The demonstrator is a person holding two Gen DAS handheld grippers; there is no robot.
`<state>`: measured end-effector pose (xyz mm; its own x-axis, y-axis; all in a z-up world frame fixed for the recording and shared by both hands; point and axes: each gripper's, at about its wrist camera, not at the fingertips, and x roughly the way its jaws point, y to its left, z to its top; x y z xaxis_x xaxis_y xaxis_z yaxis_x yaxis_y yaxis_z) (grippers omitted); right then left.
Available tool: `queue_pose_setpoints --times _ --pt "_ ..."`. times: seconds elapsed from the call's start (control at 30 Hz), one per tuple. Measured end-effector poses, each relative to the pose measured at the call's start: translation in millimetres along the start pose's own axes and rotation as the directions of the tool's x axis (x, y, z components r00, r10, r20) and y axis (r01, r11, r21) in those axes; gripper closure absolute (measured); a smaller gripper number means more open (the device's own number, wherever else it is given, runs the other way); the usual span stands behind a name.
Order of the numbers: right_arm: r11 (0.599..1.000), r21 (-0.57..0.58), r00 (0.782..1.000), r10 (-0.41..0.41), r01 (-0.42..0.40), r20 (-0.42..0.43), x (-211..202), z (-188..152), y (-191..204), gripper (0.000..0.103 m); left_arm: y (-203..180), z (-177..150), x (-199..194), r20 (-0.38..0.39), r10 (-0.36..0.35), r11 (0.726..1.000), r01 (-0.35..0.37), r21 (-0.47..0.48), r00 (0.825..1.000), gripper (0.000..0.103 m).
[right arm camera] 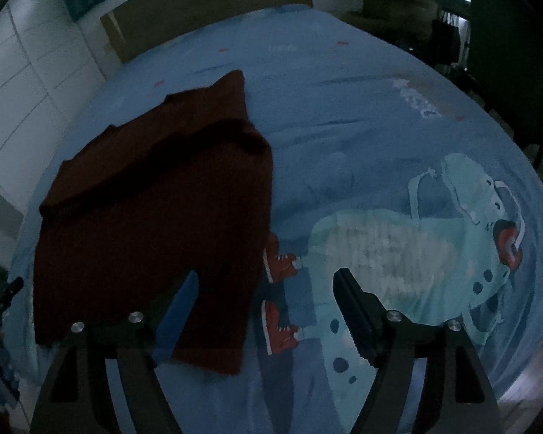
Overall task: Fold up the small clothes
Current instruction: 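Open the left gripper and withdraw it from the sweater, then grasp the sweater's end with both grippers and lift it up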
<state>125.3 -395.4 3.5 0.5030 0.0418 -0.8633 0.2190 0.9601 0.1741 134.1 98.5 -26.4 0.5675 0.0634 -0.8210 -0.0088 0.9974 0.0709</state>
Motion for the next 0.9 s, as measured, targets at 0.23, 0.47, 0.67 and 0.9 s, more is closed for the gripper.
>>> queue_pose_setpoints --times 0.23,0.47,0.67,0.9 --pt "1.0 0.019 0.999 0.018 -0.017 -0.03 4 -9 -5 0.024 4 -12 7 -0.048 -0.023 1.0 0.022 -0.022 0.999 0.029" --pt "0.998 0.027 0.996 0.05 -0.048 -0.071 19 -15 -4 0.024 6 -23 19 -0.091 -0.039 0.999 0.036 -0.034 0.995 0.029" --pt "0.996 0.037 0.991 0.084 -0.08 -0.107 34 -18 -3 0.024 7 -26 29 -0.119 -0.052 0.998 0.047 -0.045 0.991 0.029" --pt "0.994 0.033 0.983 0.11 -0.106 -0.15 51 -20 -1 0.024 5 -32 39 -0.154 -0.071 0.997 0.063 -0.054 0.986 0.029"
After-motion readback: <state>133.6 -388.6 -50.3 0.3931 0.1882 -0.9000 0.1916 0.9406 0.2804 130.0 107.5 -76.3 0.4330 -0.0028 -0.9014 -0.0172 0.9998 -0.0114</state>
